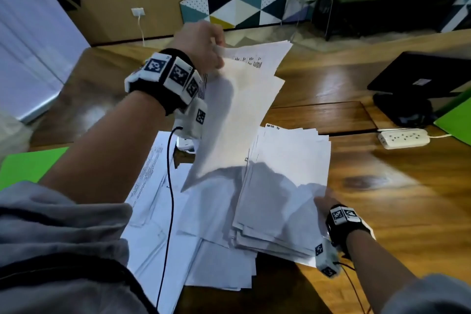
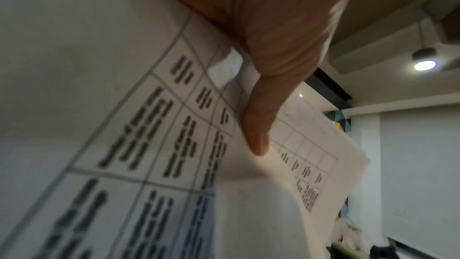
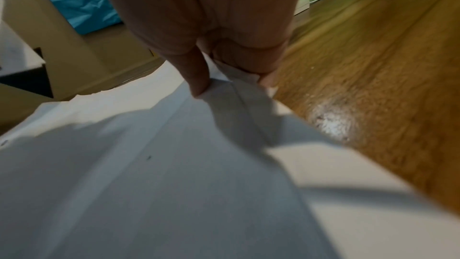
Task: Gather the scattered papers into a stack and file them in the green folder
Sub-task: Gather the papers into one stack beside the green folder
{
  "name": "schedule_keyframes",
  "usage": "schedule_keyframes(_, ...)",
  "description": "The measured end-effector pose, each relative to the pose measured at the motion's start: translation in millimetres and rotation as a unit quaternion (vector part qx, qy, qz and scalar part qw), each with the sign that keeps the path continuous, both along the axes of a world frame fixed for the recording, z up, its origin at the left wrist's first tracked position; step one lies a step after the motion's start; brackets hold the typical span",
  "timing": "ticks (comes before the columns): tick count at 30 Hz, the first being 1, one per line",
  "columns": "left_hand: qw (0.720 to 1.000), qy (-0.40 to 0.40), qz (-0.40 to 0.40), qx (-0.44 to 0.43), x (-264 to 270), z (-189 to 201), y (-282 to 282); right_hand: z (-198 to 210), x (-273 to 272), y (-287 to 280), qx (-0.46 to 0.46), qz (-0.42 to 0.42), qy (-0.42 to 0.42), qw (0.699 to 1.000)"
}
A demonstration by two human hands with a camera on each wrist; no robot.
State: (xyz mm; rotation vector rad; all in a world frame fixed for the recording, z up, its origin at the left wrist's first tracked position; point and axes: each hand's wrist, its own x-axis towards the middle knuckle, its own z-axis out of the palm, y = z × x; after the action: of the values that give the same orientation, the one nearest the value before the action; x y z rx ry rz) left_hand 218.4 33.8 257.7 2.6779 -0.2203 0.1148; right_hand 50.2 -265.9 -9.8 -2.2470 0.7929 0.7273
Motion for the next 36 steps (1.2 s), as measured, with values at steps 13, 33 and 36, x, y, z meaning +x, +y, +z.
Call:
schedule_keyframes(13,0.923,0.193,-0.054,-0.328,-1.9,16.8,-1.3,4.6,7.1,-14.0,-0.004,0.034,0.043,0.998)
schedule_keyframes(33,0.948,0.318,-0.004,0.002,25.1,-191.4,-50.2,-56.7,27.0,-43.0,0.27,-0.215,-0.012,0.938)
schedule_keyframes(36,0.973,0.215,0.066,-0.058,19.8,-206.5,-48.5,-13.4,24.0,-23.7,0.271,-0.232,0.002,0.934)
